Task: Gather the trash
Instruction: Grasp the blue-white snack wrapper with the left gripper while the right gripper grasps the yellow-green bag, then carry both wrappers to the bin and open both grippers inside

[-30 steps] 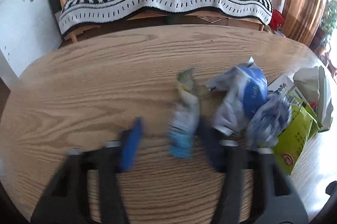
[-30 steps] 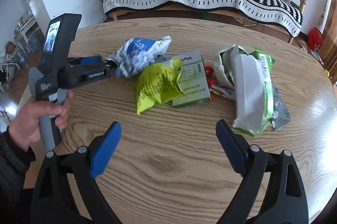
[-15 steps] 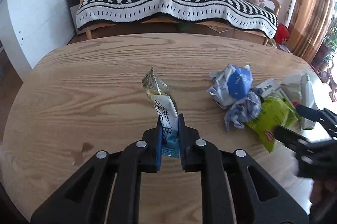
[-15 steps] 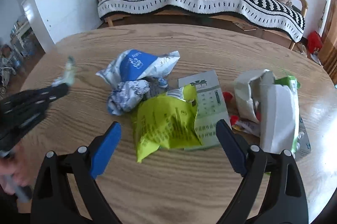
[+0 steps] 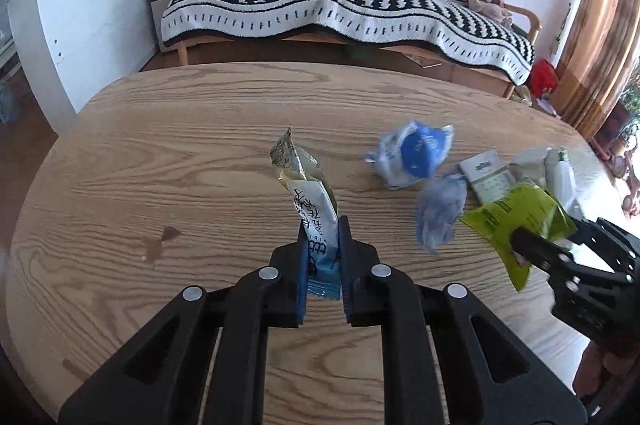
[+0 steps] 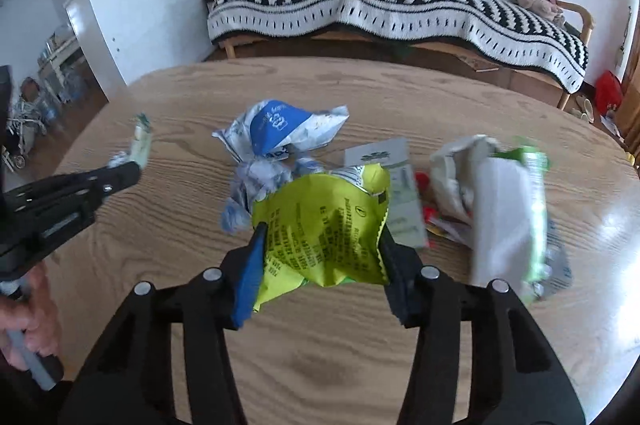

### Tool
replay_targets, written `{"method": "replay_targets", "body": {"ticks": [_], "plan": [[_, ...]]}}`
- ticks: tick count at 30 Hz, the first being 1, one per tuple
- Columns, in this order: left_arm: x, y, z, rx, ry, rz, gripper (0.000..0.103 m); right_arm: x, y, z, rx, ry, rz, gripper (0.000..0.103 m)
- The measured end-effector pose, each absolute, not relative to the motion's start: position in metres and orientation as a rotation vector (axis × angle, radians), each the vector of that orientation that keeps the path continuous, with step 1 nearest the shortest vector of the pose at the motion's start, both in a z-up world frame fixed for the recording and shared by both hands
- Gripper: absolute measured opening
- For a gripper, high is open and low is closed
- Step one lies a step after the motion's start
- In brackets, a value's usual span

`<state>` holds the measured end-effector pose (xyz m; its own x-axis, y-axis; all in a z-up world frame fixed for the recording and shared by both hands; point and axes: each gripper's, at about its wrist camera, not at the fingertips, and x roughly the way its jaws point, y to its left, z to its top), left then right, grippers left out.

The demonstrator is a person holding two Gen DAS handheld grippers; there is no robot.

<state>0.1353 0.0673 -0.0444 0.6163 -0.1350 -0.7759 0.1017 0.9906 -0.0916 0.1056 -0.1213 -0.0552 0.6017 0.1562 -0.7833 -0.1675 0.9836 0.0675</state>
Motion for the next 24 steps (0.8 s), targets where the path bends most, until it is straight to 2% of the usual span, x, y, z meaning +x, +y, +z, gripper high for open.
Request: {"method": "replay_targets", "body": {"ticks": [8, 14, 24], "plan": [[0.105, -0.007, -0.020, -0.014, 0.869, -0.268, 0.012, 0.048, -0.198, -0.026, 0.062, 0.854, 0.124, 0.051], [0.071, -0.102, -0.003, 0.053, 0.833, -0.442, 0.012, -0.003, -0.294, -0.011, 0.170, 0.807, -0.006, 0.051], [-0.010, -0.284, -0.011, 0.159, 0.825, -0.813, 0.012, -0.119, -0.471, -0.015, 0.338, 0.741, -0.354, 0.051]]}}
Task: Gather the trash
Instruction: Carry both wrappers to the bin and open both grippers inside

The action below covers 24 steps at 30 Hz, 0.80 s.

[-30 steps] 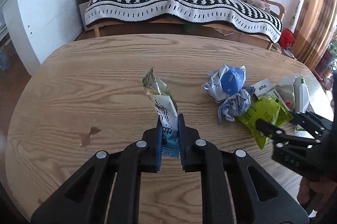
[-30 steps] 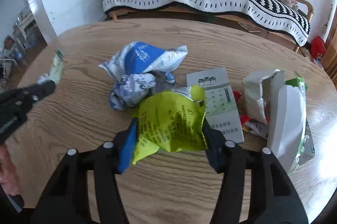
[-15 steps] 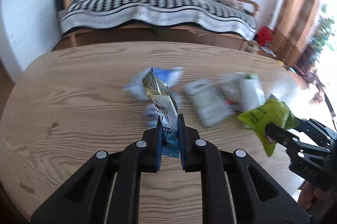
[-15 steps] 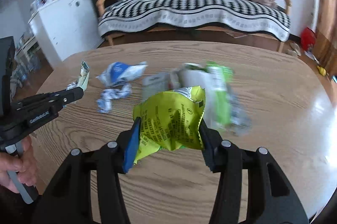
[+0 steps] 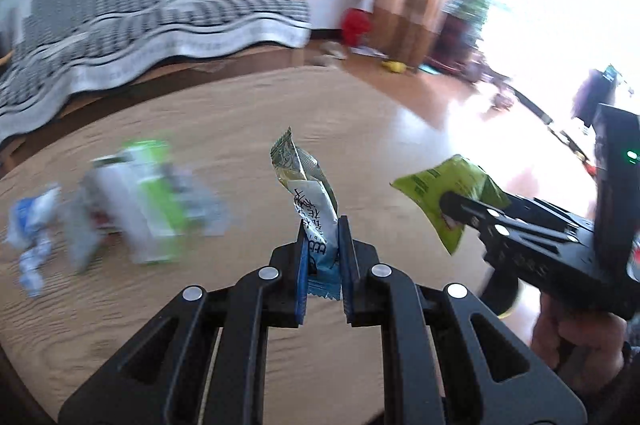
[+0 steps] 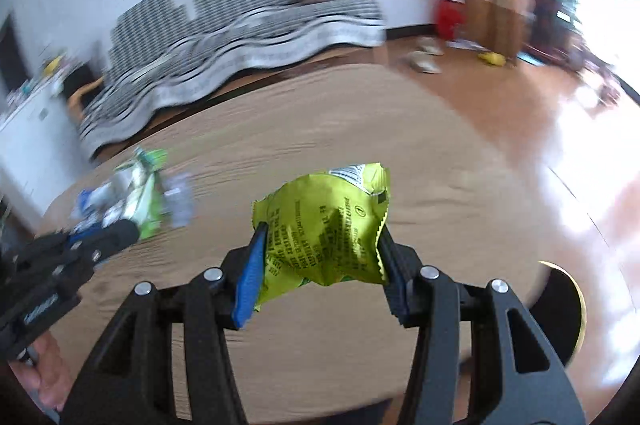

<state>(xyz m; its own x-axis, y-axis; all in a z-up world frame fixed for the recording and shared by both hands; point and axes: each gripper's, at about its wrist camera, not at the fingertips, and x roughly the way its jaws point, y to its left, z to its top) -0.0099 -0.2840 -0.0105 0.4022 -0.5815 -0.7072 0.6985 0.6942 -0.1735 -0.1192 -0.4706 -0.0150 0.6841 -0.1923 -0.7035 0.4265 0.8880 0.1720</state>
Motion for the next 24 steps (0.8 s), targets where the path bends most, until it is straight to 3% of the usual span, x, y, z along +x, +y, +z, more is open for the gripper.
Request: {"method": "replay_targets", "body": {"ticks": [12, 24], "plan": [[-0.120, -0.448, -0.056, 0.317, 0.844, -1.155, 0.012, -0.271, -0.628, -0.073, 0.517, 0.766, -0.762, 0.051], [-0.162, -0.526, -0.103, 0.422, 0.918, -1.262, 0.012, -0.334, -0.687, -0.141, 0.689, 0.899, -0.828, 0.052]]}}
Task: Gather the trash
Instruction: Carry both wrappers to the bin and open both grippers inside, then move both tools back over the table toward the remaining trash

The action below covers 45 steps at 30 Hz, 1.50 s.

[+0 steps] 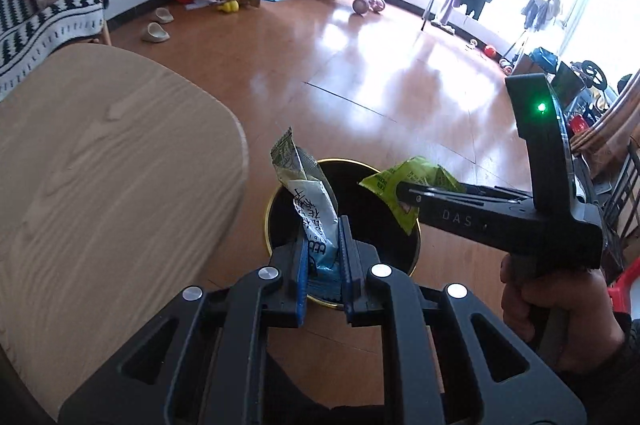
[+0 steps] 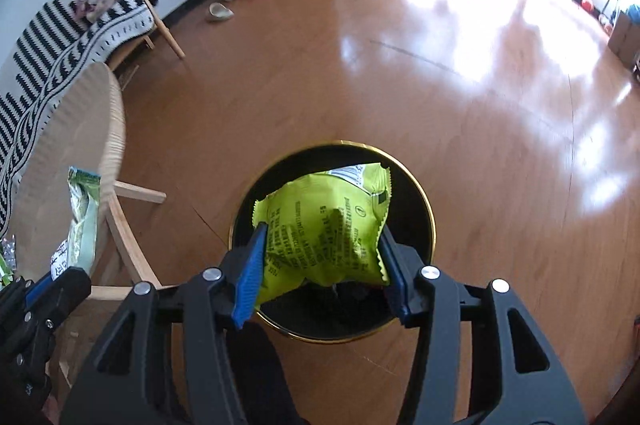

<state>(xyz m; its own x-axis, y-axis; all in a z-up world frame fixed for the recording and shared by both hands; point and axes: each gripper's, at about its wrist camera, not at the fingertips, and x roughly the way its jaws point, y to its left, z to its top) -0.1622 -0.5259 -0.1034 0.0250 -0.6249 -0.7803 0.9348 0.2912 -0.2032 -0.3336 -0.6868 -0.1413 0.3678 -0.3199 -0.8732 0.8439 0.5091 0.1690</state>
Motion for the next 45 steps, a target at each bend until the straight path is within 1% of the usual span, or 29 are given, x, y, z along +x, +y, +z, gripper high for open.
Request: {"method": "replay_targets", "body": {"ticks": [14, 15, 16, 18, 24, 30, 33, 35, 36, 37, 38, 39, 45], "plan": [[-0.168, -0.552, -0.122, 0.448, 0.942, -1.272, 0.012, -0.334, -0.704, -0.144, 0.744, 0.887, -0.829, 0.053], [-0.170, -0.551, -0.123, 0.447, 0.944, -1.271, 0.012, -0.335, -0.704, -0.143, 0.737, 0.883, -0.835, 0.058], [-0.170, -0.552, -0.124, 0.448, 0.946, -1.271, 0.012, -0.336, -0.704, -0.142, 0.728, 0.880, -0.843, 0.067], [-0.171, -0.555, -0.128, 0.454, 0.953, -1.269, 0.012, -0.338, -0.702, -0.139, 0.716, 0.862, -0.854, 0.074], [-0.167, -0.561, -0.135, 0.458, 0.979, -1.289, 0.013, -0.344, -0.702, -0.131, 0.710, 0.820, -0.911, 0.079], [-0.164, -0.573, -0.155, 0.448, 1.034, -1.318, 0.013, -0.359, -0.707, -0.126, 0.726, 0.773, -0.984, 0.079], [-0.163, -0.581, -0.164, 0.462, 1.046, -1.318, 0.015, -0.365, -0.708, -0.124, 0.729, 0.753, -1.002, 0.079], [-0.161, -0.585, -0.168, 0.460, 1.065, -1.321, 0.023, -0.366, -0.708, -0.123, 0.726, 0.746, -1.021, 0.082], [-0.161, -0.586, -0.169, 0.459, 1.072, -1.320, 0.039, -0.366, -0.708, -0.122, 0.724, 0.743, -1.028, 0.083], [-0.160, -0.587, -0.169, 0.458, 1.070, -1.318, 0.060, -0.367, -0.709, -0.122, 0.724, 0.738, -1.035, 0.084], [-0.161, -0.587, -0.169, 0.456, 1.059, -1.313, 0.068, -0.369, -0.710, -0.123, 0.727, 0.736, -1.036, 0.084], [-0.162, -0.586, -0.167, 0.452, 1.041, -1.306, 0.071, -0.370, -0.710, -0.123, 0.731, 0.733, -1.036, 0.084], [-0.161, -0.582, -0.159, 0.442, 1.033, -1.304, 0.071, -0.369, -0.710, -0.121, 0.731, 0.731, -1.026, 0.084]]}}
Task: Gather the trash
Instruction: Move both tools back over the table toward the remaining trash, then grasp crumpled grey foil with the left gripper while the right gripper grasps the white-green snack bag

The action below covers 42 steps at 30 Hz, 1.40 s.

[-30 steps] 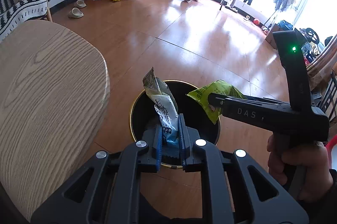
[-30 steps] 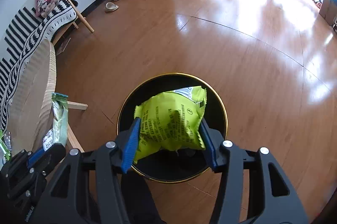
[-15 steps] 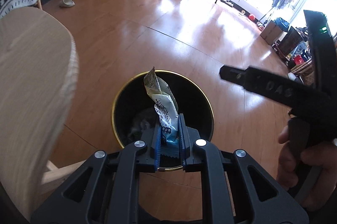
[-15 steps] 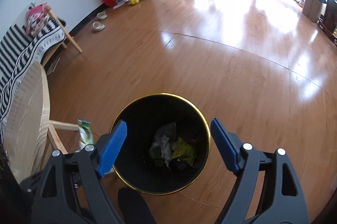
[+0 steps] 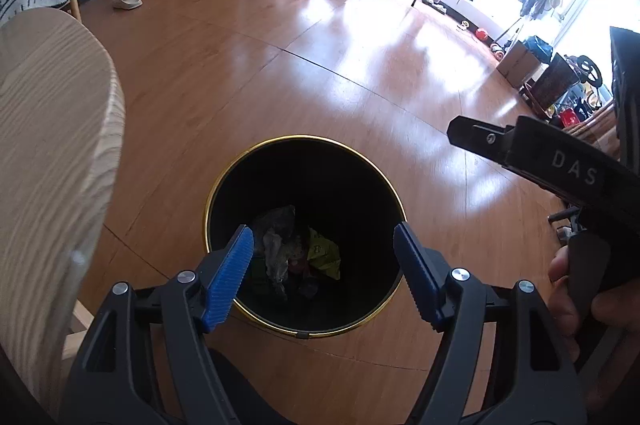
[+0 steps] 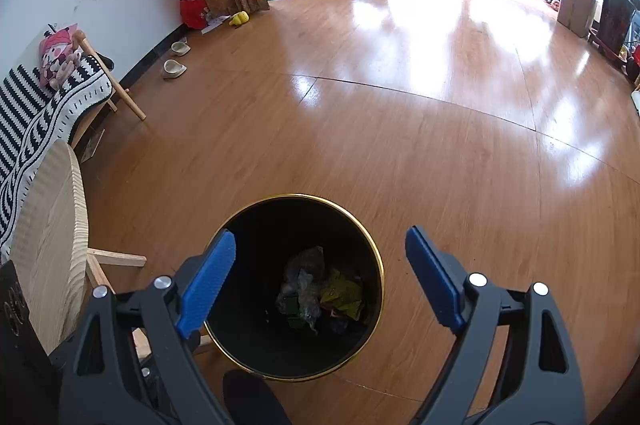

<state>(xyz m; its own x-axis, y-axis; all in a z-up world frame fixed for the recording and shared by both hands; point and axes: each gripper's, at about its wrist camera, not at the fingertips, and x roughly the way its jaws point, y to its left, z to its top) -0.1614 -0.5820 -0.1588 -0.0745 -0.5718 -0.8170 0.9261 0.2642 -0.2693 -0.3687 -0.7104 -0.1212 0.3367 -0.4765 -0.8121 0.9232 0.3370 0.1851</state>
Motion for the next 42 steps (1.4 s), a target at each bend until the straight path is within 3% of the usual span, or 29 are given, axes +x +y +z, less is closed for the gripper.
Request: {"method": "replay_targets", "body": {"ticks": [3, 12, 21, 35, 42], "plan": [[-0.162, -0.575, -0.148, 0.451, 1.011, -1.290, 0.078, -0.362, -0.707, -0.119, 0.717, 0.739, -1.013, 0.085], [-0.141, -0.508, -0.083, 0.394, 0.918, -1.269, 0.087, -0.321, -0.678, -0.092, 0.663, 0.711, -0.947, 0.088], [-0.054, -0.359, -0.025, 0.315, 0.800, -0.947, 0.092, -0.214, -0.587, -0.054, 0.553, 0.720, -0.721, 0.088], [0.088, -0.097, -0.044, 0.178, 0.833, -0.369, 0.092, -0.028, -0.363, -0.013, 0.355, 0.801, -0.203, 0.088], [0.126, -0.026, -0.070, 0.138, 0.867, -0.250, 0.092, 0.037, -0.283, -0.024, 0.226, 0.856, -0.067, 0.086]]}}
